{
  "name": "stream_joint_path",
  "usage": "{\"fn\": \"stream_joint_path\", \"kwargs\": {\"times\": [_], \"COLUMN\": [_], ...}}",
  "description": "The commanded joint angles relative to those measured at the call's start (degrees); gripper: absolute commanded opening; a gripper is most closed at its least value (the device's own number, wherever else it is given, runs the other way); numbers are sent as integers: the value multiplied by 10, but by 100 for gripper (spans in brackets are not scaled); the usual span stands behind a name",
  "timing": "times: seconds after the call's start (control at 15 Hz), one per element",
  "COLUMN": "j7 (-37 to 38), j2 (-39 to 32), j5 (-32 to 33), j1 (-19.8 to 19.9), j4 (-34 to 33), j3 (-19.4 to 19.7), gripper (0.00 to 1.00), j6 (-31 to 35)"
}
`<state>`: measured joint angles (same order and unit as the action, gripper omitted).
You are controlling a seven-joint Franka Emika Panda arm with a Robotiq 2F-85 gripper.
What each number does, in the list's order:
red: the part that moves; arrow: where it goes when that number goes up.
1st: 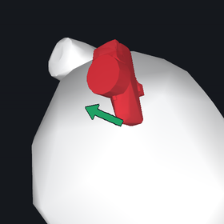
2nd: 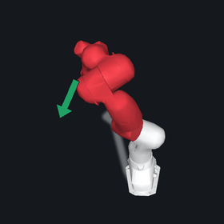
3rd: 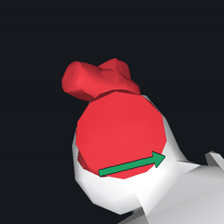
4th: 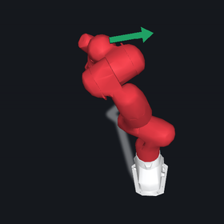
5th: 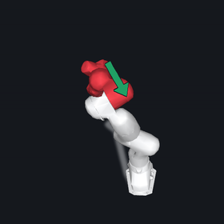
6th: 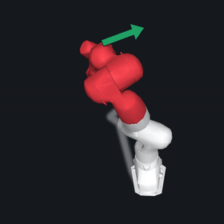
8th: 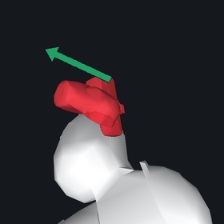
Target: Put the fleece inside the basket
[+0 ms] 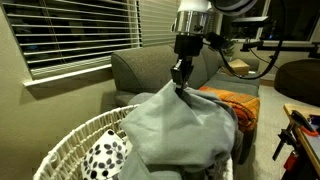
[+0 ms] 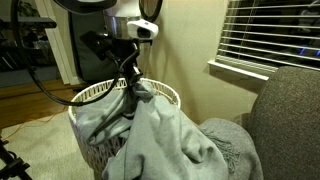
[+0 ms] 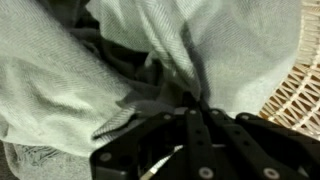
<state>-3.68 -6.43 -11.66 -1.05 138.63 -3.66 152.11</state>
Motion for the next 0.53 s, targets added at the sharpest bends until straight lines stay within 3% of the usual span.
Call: {"fn": "stream_joint_path", "kwargs": {"times": [0.0,0.47], "j7": [-1,6], "j2": [-3,-16], "j5": [14,35], "j1": [-16,-47], "j4": [-17,-52], "j3": [-12,-38], "gripper": [2,2], "j6": [-15,-28]}}
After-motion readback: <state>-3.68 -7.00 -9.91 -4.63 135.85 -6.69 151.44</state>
